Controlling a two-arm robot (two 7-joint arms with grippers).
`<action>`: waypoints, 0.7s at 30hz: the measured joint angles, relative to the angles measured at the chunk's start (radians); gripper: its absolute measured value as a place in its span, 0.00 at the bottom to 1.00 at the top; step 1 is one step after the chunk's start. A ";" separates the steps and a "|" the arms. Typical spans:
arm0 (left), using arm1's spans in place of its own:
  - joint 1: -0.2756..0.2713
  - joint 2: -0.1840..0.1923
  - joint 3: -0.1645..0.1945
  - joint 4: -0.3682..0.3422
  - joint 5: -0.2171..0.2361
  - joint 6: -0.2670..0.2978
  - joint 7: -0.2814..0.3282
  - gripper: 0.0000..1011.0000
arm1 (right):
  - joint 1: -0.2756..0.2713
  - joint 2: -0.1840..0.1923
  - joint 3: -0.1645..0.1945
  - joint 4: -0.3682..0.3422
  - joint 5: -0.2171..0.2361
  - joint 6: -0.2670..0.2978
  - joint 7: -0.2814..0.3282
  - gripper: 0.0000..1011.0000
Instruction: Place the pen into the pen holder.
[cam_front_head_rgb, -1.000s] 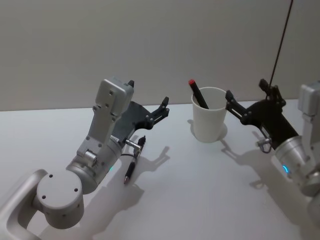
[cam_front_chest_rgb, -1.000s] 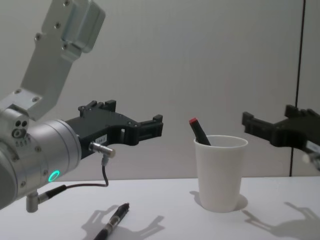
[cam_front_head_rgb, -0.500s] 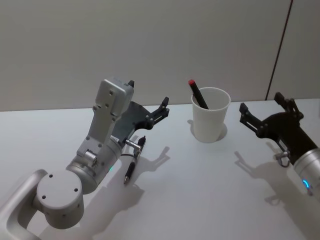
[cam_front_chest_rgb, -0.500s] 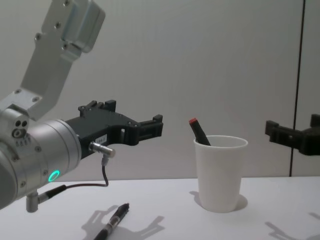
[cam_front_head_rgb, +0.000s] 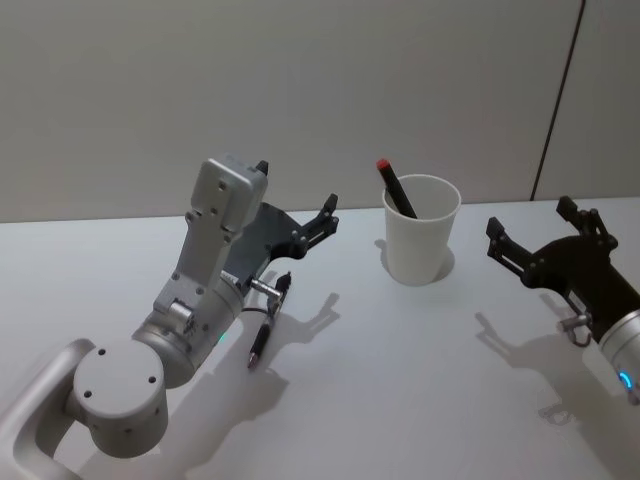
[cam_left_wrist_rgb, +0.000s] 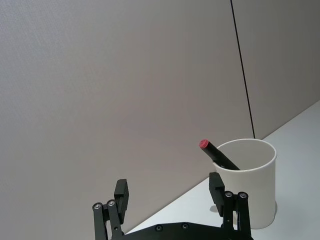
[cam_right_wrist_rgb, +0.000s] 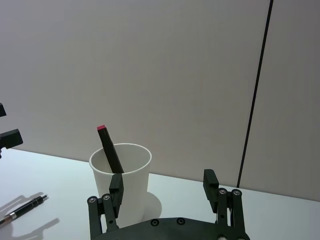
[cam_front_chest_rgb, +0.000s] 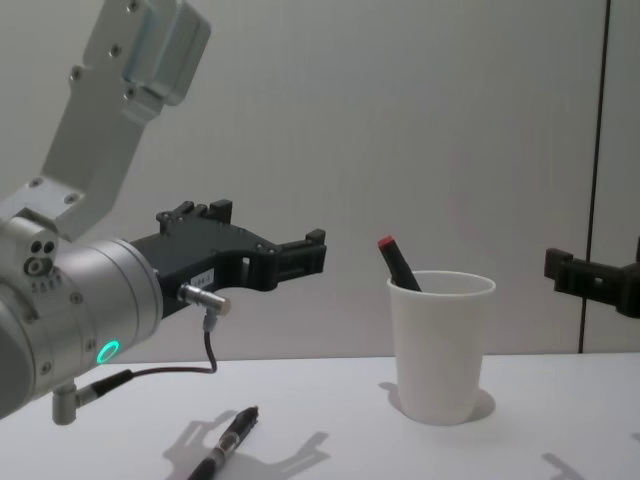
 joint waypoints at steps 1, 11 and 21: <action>0.000 0.000 0.000 0.000 0.000 0.000 0.000 0.99 | 0.000 0.000 0.000 0.000 0.000 0.000 0.000 0.99; 0.003 0.001 -0.002 -0.005 -0.009 0.009 -0.002 0.99 | 0.000 0.000 0.000 -0.001 0.000 0.000 0.000 0.99; 0.031 0.026 -0.015 -0.059 -0.068 0.083 -0.007 0.99 | 0.000 0.000 0.000 -0.001 0.000 0.000 0.000 0.99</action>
